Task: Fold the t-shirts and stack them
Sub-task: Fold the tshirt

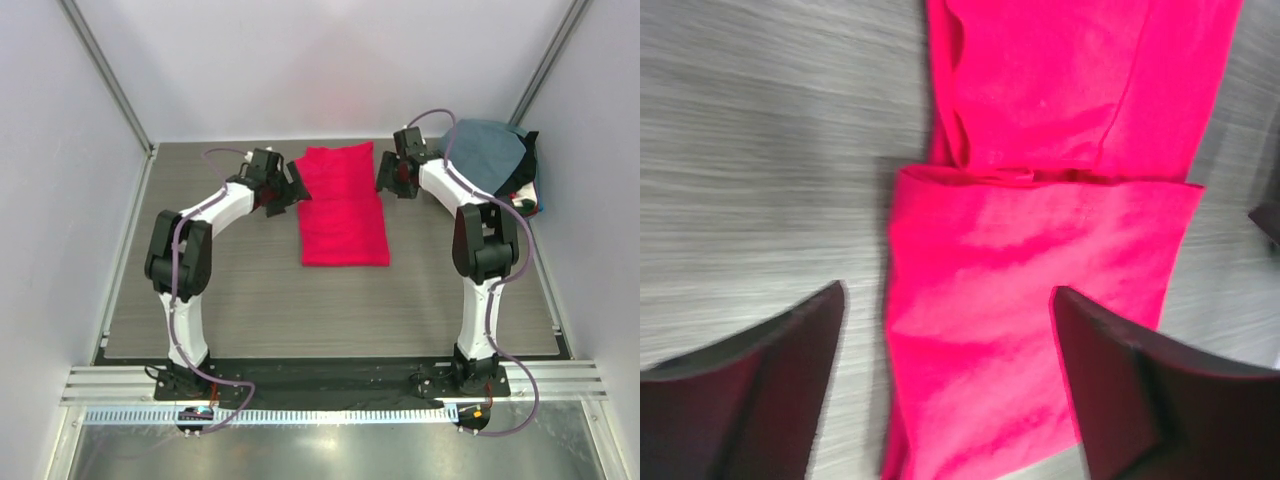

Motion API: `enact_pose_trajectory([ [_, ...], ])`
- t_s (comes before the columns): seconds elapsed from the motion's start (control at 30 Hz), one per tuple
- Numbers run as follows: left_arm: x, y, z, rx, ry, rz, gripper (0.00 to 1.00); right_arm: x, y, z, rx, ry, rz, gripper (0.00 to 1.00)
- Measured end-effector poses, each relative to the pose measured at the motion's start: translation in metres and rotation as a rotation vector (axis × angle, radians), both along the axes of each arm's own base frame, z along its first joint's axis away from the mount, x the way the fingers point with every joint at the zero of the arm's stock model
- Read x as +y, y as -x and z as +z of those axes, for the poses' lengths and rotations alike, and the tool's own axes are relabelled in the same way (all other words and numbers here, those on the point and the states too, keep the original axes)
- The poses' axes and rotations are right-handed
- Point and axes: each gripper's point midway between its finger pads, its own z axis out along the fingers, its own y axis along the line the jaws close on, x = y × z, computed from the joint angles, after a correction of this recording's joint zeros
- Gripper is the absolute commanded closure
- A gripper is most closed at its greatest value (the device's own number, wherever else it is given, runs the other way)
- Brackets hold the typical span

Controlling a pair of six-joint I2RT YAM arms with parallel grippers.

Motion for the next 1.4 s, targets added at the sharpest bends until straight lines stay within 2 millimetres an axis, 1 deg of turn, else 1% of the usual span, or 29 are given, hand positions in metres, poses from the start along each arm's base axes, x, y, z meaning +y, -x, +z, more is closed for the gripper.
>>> enact_pose_trajectory([
  [0.03, 0.004, 0.000, 0.003, -0.009, -0.003, 0.007, 0.06, -0.004, 0.002, 0.001, -0.008, -0.003, -0.007, 0.32],
  [0.07, 0.009, 0.001, 0.008, -0.021, -0.008, 0.013, 0.06, -0.007, 0.008, 0.002, -0.009, -0.005, -0.010, 0.34],
  [0.1, 0.010, 0.004, 0.014, -0.034, -0.009, 0.014, 0.06, -0.009, 0.017, 0.003, -0.008, -0.010, -0.009, 0.35],
  [0.17, 0.014, 0.022, 0.028, -0.057, -0.008, 0.001, 0.08, -0.012, 0.045, 0.005, 0.002, -0.030, 0.000, 0.38],
  [0.2, 0.013, 0.032, 0.038, -0.072, -0.001, -0.010, 0.14, -0.012, 0.063, 0.008, 0.005, -0.048, 0.009, 0.41],
  [0.27, 0.011, 0.049, 0.048, -0.090, 0.012, -0.029, 0.21, -0.011, 0.089, 0.012, 0.009, -0.083, 0.017, 0.43],
  [0.3, 0.010, 0.059, 0.050, -0.093, 0.019, -0.038, 0.33, -0.010, 0.102, 0.015, 0.003, -0.106, 0.027, 0.44],
  [0.33, 0.008, 0.072, 0.050, -0.090, 0.025, -0.052, 0.35, -0.009, 0.112, 0.017, -0.003, -0.126, 0.032, 0.44],
  [0.4, 0.006, 0.095, 0.039, -0.062, 0.026, -0.076, 0.40, -0.006, 0.137, 0.013, 0.001, -0.169, 0.049, 0.44],
  [0.47, 0.006, 0.117, 0.022, -0.013, 0.023, -0.090, 0.38, -0.004, 0.158, 0.004, 0.018, -0.197, 0.064, 0.44],
  [0.5, 0.005, 0.129, 0.010, 0.019, 0.018, -0.100, 0.36, -0.004, 0.170, -0.005, 0.043, -0.207, 0.068, 0.44],
  [0.57, 0.005, 0.147, -0.007, 0.073, 0.009, -0.112, 0.31, -0.004, 0.189, -0.022, 0.091, -0.221, 0.072, 0.43],
  [0.6, 0.004, 0.155, -0.014, 0.096, 0.005, -0.117, 0.29, -0.004, 0.196, -0.030, 0.115, -0.229, 0.074, 0.43],
  [0.67, 0.004, 0.165, -0.023, 0.123, 0.001, -0.124, 0.29, -0.003, 0.208, -0.041, 0.154, -0.239, 0.077, 0.44],
  [0.73, 0.004, 0.170, -0.025, 0.132, 0.008, -0.120, 0.29, -0.002, 0.211, -0.045, 0.163, -0.251, 0.081, 0.44],
  [0.83, 0.002, 0.170, -0.022, 0.121, 0.029, -0.113, 0.30, 0.002, 0.205, -0.047, 0.151, -0.265, 0.087, 0.45],
  [0.93, -0.002, 0.168, -0.018, 0.110, 0.059, -0.104, 0.33, 0.006, 0.201, -0.054, 0.155, -0.279, 0.091, 0.48],
  [0.97, -0.003, 0.167, -0.018, 0.109, 0.066, -0.102, 0.33, 0.008, 0.201, -0.056, 0.163, -0.292, 0.091, 0.51],
  [1.03, -0.005, 0.166, -0.016, 0.105, 0.083, -0.096, 0.38, 0.011, 0.196, -0.057, 0.154, -0.303, 0.093, 0.54],
  [1.1, -0.006, 0.165, -0.015, 0.103, 0.092, -0.094, 0.40, 0.013, 0.193, -0.058, 0.148, -0.313, 0.097, 0.65],
  [1.13, -0.007, 0.165, -0.015, 0.104, 0.098, -0.094, 0.42, 0.014, 0.191, -0.059, 0.145, -0.315, 0.098, 0.73],
  [1.17, -0.008, 0.164, -0.015, 0.104, 0.104, -0.091, 0.43, 0.014, 0.191, -0.060, 0.146, -0.316, 0.101, 0.88],
  [1.2, -0.009, 0.164, -0.016, 0.108, 0.110, -0.089, 0.44, 0.015, 0.190, -0.062, 0.145, -0.316, 0.104, 0.94],
  [1.27, -0.010, 0.164, -0.020, 0.118, 0.111, -0.088, 0.45, 0.016, 0.189, -0.064, 0.150, -0.324, 0.104, 0.99],
  [1.4, -0.011, 0.165, -0.033, 0.152, 0.103, -0.085, 0.46, 0.017, 0.187, -0.064, 0.138, -0.331, 0.109, 0.99],
])
